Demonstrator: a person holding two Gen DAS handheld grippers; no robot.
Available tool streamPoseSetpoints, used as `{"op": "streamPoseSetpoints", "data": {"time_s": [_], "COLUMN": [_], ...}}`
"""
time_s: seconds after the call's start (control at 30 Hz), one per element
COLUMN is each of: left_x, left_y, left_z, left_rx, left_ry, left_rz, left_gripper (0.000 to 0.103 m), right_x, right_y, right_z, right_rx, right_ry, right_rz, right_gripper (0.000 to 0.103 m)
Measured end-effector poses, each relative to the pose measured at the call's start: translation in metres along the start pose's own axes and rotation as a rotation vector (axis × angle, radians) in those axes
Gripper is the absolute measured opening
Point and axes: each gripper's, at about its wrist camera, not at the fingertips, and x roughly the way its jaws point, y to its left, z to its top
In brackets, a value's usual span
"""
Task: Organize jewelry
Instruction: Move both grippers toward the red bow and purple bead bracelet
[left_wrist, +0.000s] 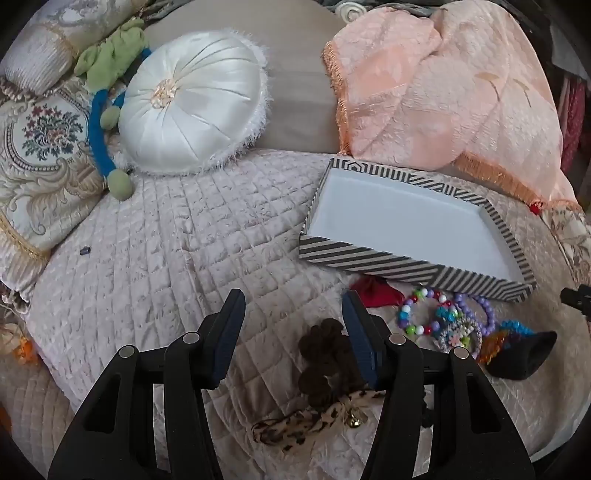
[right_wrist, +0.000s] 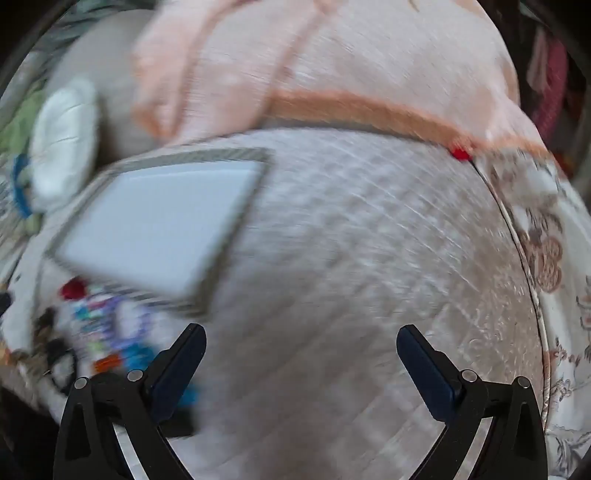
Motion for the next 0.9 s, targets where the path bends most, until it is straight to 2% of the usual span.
{"op": "streamPoseSetpoints", "data": {"time_s": [0.17, 0.27, 0.47, 0.6, 0.77, 0.83, 0.9], "left_x": [-0.01, -0.013, -0.01, -0.004, 0.002, 0.006, 0.01], "left_y": [-0.01, -0.011, -0.008, -0.003, 0.007, 0.011, 0.014], "left_z": [-0.003, -0.005, -0.008, -0.008, -0.006, -0.006, -0.005], "left_rx": [0.025, 0.04, 0.043, 0.023, -0.008, -0.014, -0.022], "left_ry": [-0.021, -0.036, -0.027, -0.009, 0.0, 0.009, 0.019], "left_rz": [0.003, 0.006, 0.008, 0.013, 0.019, 0.023, 0.027], "left_gripper": [0.055, 0.055, 0.055, 0.055, 0.055, 0.055, 0.055], "right_x": [-0.023, -0.024, 0.0, 0.014, 0.059, 0.082, 0.095], "right_y": [0.069, 0.1, 0.139, 0.154, 0.158, 0.156, 0.153], "right_z": [-0.008, -0.014, -0.023, -0.016, 0.017, 0.031, 0.044], "right_rx": [-0.107, -0.137, -0.146, -0.166, -0.09, -0.067, -0.056], "right_ry": [-0.06, -0.073, -0.004, 0.023, 0.087, 0.112, 0.108], "right_rz": [0.092, 0.106, 0.214, 0.252, 0.33, 0.317, 0.294], "right_gripper": [0.103, 0.103, 0.103, 0.101, 0.1, 0.099, 0.095]}}
